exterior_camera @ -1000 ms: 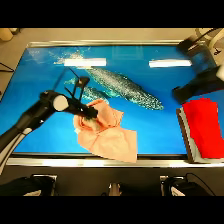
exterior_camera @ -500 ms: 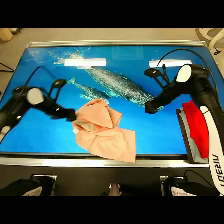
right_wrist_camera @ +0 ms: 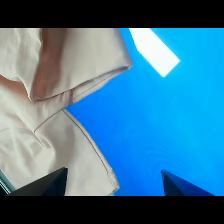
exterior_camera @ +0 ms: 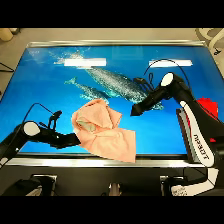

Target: Fold the shirts.

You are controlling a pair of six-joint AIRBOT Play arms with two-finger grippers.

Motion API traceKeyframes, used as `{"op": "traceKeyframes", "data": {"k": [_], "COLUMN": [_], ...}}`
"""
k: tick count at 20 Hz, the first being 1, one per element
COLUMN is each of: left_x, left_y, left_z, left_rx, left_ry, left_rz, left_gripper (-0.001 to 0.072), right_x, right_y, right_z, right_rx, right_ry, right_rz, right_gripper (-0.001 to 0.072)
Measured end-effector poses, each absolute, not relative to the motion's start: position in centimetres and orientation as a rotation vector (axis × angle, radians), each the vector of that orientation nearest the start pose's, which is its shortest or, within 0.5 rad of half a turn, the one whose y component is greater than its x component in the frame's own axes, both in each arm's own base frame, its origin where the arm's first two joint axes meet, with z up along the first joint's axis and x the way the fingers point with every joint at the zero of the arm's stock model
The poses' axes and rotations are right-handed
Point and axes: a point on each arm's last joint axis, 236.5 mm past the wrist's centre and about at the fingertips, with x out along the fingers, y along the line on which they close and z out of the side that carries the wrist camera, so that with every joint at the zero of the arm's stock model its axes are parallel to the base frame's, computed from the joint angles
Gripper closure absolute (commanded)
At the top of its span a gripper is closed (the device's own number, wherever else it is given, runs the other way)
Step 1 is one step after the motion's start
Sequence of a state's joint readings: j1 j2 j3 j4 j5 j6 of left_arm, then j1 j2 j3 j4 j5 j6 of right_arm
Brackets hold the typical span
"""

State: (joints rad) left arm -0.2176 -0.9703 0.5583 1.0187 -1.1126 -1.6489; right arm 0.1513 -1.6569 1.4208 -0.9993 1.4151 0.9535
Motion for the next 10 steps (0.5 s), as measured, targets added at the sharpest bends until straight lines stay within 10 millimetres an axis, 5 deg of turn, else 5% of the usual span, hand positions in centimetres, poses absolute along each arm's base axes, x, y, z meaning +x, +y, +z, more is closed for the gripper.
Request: {"op": "traceKeyframes", "data": {"k": [10], "left_x": [20.9], "left_y": [-19.0], "left_z": [-9.0], "left_rx": [-0.601], "left_ry": [1.561], "left_rz": [-0.274], "left_gripper": [0.012], "right_x": [36.9], "right_y": [21.4], "right_z": [-6.3], "right_rx": [0.059], "right_ry": [1.467], "right_rz": [0.994], "right_gripper": [0.0095]}}
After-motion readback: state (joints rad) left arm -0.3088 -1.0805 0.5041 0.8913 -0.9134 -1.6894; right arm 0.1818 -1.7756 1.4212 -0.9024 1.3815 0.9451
